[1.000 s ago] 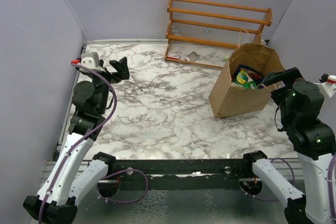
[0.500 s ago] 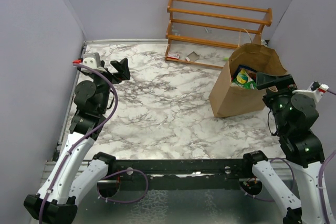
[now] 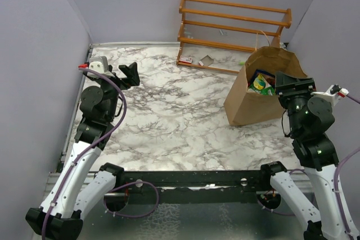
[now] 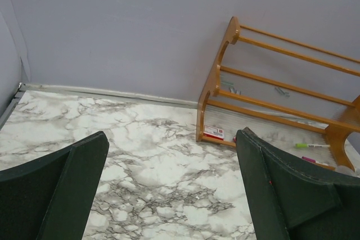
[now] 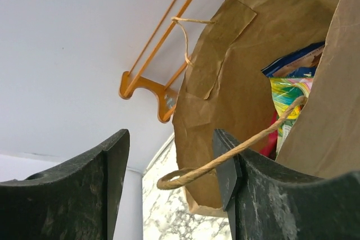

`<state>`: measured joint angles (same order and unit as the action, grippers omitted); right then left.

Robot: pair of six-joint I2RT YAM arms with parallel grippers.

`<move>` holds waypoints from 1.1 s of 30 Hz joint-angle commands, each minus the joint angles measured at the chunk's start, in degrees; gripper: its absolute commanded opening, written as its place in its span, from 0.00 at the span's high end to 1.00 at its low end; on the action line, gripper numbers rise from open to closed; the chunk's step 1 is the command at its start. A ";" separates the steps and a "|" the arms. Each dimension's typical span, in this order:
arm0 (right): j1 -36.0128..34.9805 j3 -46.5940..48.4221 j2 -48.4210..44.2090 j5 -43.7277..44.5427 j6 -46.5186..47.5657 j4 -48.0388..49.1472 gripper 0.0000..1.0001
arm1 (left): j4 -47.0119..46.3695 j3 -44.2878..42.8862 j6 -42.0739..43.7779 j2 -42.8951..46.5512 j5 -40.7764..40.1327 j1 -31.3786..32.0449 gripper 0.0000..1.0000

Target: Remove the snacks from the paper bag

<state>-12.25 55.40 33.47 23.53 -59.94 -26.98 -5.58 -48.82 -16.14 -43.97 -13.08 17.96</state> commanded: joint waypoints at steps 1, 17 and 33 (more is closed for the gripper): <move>0.30 -2.28 0.74 2.97 -0.62 4.92 0.41 | -1.86 0.57 -0.44 -0.13 0.25 -0.41 0.01; 0.30 -2.03 0.24 7.21 8.16 7.87 0.96 | -2.03 0.74 -0.95 -0.90 1.03 -0.49 0.01; 0.30 6.99 1.18 4.05 40.67 14.69 0.99 | -2.10 0.74 -0.92 -0.78 1.29 -0.45 0.01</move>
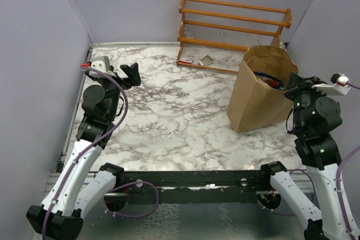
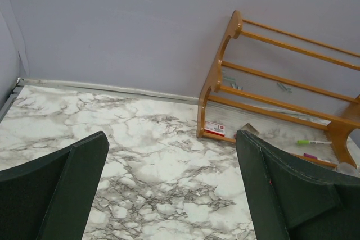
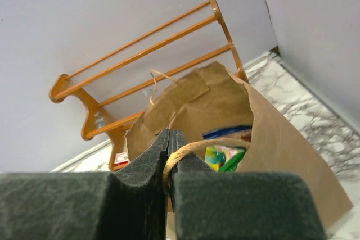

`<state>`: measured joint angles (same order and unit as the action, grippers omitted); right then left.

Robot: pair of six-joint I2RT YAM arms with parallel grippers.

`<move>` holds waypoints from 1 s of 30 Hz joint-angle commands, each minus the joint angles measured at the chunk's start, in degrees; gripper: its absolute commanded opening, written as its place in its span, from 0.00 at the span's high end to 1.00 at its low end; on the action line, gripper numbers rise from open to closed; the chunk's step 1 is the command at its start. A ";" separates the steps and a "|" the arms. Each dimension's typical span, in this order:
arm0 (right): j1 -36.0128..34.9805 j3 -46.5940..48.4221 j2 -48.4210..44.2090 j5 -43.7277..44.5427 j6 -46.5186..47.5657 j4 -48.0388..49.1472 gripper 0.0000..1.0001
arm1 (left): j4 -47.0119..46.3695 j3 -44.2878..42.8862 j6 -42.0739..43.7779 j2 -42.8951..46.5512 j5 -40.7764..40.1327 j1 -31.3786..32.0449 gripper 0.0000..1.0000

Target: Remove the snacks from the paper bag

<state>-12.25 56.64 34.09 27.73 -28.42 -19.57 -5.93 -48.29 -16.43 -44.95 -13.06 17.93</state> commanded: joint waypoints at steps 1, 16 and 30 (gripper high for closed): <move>0.30 6.38 1.01 -0.43 10.13 7.04 0.99 | -1.78 0.22 -0.66 0.15 1.36 -0.44 0.01; 0.30 10.04 6.25 -28.42 21.18 9.03 0.99 | -1.92 0.35 -0.70 -0.04 1.37 -0.43 0.01; -0.86 11.36 12.57 -51.89 19.65 9.25 0.99 | -1.77 0.31 -0.73 -0.89 1.54 -0.40 0.01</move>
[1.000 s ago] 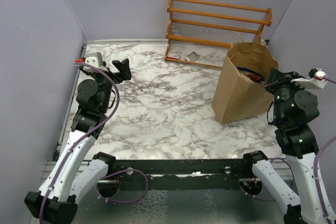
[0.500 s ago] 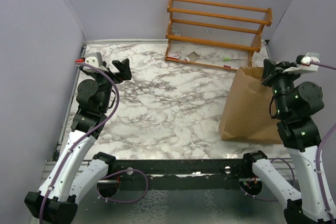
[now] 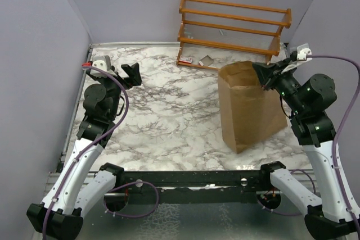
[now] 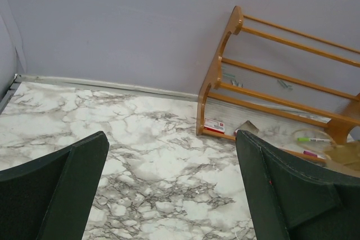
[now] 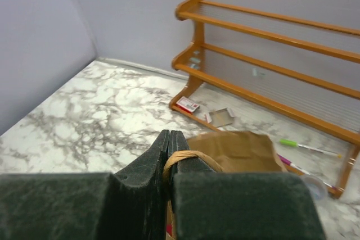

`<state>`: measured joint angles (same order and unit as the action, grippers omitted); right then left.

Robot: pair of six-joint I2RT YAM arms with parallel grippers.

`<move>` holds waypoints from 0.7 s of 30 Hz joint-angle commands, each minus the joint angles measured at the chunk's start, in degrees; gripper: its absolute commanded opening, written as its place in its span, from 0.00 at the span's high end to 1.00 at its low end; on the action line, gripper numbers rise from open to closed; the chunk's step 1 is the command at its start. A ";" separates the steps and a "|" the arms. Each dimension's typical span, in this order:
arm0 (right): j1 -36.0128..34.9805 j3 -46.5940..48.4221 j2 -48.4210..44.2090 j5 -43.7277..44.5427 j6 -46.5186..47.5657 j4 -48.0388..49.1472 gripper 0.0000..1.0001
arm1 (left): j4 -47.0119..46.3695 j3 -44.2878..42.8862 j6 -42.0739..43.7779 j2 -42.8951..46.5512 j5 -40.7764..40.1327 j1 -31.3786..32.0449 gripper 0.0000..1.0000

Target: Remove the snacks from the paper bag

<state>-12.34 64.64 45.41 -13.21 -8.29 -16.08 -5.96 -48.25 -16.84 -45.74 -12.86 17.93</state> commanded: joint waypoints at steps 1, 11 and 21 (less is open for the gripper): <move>-1.07 3.53 1.93 -12.84 -0.69 6.07 0.99 | -1.68 0.22 -0.31 -0.14 1.35 -0.44 0.01; -4.71 4.13 7.52 -26.75 -1.53 5.83 0.99 | -1.18 -0.13 -0.40 -0.85 2.01 -0.42 0.01; -4.71 3.32 8.42 -24.41 -4.70 0.95 0.99 | 7.54 -4.48 -7.21 -5.01 10.36 -0.40 0.01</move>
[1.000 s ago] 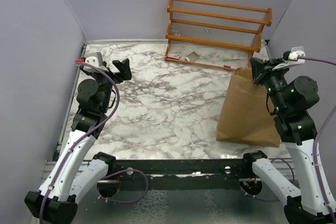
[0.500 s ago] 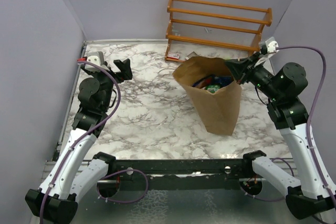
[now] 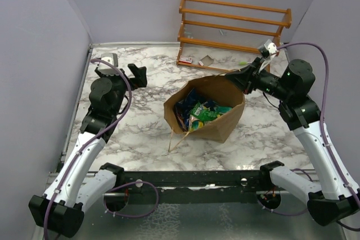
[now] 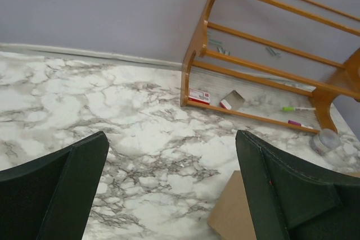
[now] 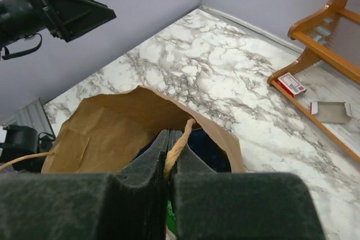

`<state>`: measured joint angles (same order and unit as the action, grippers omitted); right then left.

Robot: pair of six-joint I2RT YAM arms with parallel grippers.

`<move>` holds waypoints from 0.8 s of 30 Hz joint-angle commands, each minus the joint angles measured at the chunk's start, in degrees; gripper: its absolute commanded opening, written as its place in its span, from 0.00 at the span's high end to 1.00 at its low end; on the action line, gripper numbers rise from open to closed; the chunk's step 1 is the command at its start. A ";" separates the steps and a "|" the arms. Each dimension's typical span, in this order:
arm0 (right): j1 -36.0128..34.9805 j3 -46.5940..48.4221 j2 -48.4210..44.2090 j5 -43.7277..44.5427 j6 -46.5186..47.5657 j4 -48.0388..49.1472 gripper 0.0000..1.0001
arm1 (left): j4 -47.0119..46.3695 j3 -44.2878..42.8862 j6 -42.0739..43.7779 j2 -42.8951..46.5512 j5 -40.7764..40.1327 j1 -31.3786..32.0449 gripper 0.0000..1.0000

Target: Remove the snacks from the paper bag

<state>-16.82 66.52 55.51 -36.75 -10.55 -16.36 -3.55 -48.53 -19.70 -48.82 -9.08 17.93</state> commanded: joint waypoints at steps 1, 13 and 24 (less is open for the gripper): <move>-0.23 1.34 -1.83 -0.91 -2.61 1.65 0.99 | 6.90 -5.25 -5.30 -2.69 8.79 -0.42 0.01; -0.23 3.56 -3.43 6.55 -0.07 0.73 0.99 | 11.50 -3.15 -16.86 -4.57 23.00 -0.49 0.01; -0.23 5.80 -4.87 13.49 1.73 -0.98 0.99 | -4.94 0.91 -25.05 -12.56 45.30 -0.27 0.02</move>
<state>-16.84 69.38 52.16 -27.97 -9.69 -18.68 1.50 -49.89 -39.48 -60.34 23.70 17.74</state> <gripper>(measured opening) 0.016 0.981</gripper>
